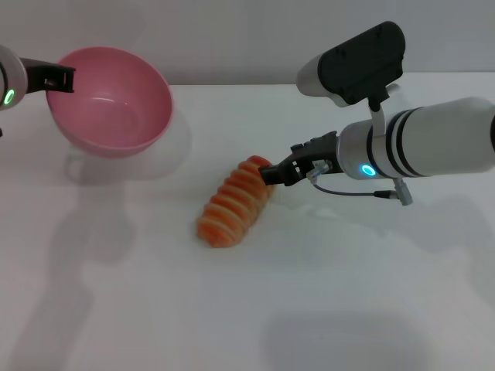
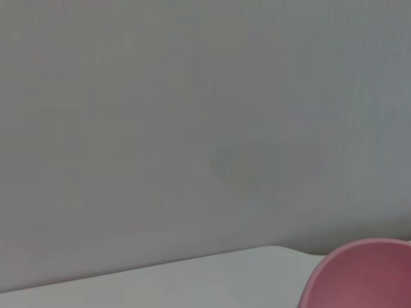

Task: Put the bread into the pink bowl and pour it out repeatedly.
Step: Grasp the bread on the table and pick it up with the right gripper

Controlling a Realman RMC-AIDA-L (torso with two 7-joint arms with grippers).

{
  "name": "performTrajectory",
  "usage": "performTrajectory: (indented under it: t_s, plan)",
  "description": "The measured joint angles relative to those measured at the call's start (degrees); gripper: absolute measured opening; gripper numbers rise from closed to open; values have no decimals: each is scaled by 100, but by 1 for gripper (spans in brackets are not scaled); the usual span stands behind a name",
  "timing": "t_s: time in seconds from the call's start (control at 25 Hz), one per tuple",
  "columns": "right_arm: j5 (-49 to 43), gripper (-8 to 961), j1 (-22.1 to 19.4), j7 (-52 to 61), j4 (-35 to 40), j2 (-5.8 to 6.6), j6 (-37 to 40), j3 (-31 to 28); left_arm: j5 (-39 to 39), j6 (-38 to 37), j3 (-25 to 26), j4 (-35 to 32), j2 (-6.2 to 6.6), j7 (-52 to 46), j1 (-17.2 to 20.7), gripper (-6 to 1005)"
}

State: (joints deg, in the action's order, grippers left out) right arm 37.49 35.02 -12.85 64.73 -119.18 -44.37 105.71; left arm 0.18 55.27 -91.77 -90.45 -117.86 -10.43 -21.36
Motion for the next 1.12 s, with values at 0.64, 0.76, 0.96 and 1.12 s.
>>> performTrajectory:
  t_s: [0.64, 0.76, 0.96, 1.12]
  plan:
    - [1113, 578, 415, -777, -1066, -8, 467, 100, 0, 1, -44, 54, 0, 6, -56, 29]
    - [1295, 569, 490, -913, -1266, -9, 542, 100, 0, 2, -58, 54, 0, 59, -62, 29]
    - [1311, 553, 547, -947, -1460, -9, 641, 111, 0, 4, -92, 53, 0, 65, -62, 30]
    - [1311, 540, 573, -951, -1623, -9, 750, 110, 0, 15, -132, 46, 0, 71, -61, 30]
